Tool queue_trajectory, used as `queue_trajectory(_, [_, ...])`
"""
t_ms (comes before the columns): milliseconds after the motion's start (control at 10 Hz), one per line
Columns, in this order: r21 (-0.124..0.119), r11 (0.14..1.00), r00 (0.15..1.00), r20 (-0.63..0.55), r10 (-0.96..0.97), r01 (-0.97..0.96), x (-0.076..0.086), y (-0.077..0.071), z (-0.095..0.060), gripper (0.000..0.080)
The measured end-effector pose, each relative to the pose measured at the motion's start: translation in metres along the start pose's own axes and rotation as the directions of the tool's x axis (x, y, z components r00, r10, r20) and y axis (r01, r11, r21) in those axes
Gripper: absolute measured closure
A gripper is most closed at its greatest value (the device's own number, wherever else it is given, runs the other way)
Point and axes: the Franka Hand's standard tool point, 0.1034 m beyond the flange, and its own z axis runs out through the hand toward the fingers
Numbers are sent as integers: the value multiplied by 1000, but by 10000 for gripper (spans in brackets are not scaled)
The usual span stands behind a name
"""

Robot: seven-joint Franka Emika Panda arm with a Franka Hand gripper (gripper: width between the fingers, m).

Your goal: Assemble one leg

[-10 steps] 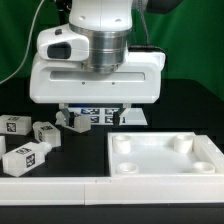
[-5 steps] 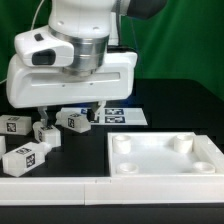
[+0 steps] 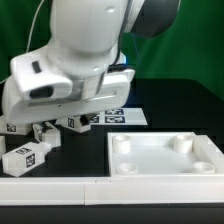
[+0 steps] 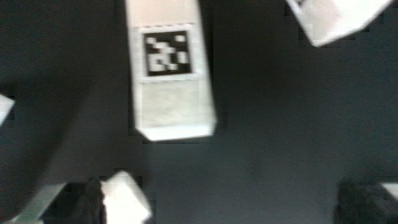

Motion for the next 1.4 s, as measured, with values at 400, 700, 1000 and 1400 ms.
queue_trajectory(400, [7, 1000, 998, 66, -7, 7, -9, 6, 11, 151])
queue_trajectory(700, [-19, 1000, 996, 91, 13, -11, -12, 4, 14, 151])
queue_trajectory(1000, [-43, 999, 997, 77, -25, 28, -15, -1, 23, 151])
queue_trajectory(1400, [-76, 997, 993, 114, -6, 15, -17, 0, 20, 151])
